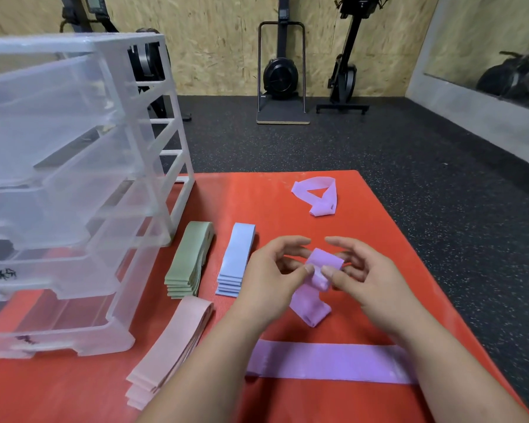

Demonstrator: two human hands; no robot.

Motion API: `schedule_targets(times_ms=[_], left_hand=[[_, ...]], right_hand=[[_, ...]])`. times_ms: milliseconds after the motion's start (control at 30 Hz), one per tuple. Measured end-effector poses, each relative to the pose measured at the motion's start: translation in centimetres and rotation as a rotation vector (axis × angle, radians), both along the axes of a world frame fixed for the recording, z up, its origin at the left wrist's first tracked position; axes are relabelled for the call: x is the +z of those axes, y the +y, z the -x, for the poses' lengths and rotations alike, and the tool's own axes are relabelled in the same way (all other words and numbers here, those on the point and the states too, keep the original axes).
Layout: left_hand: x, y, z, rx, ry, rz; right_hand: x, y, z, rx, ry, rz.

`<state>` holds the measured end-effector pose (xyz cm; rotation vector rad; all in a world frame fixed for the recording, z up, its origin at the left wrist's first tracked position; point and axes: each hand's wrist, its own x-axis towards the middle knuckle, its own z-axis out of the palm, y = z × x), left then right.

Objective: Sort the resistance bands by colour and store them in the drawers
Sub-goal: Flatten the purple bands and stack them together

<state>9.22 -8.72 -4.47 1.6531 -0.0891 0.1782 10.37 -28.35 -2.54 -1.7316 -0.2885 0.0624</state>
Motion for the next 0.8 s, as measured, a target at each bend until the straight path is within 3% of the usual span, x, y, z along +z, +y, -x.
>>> schedule_targets(times_ms=[300, 500, 800], left_hand=[[0.0, -0.1, -0.1, -0.037, -0.014, -0.076], [0.2, -0.1, 0.3, -0.176, 0.023, -0.178], [-1.6, 0.1, 0.2, -0.310, 0.030, -0.650]], right_hand=[[1.1, -0.6, -0.2, -0.062, -0.070, -0.028], [2.4, -0.8, 0.8, -0.087, -0.121, -0.113], [5.5, -2.8, 1.9, -0.309, -0.254, -0.435]])
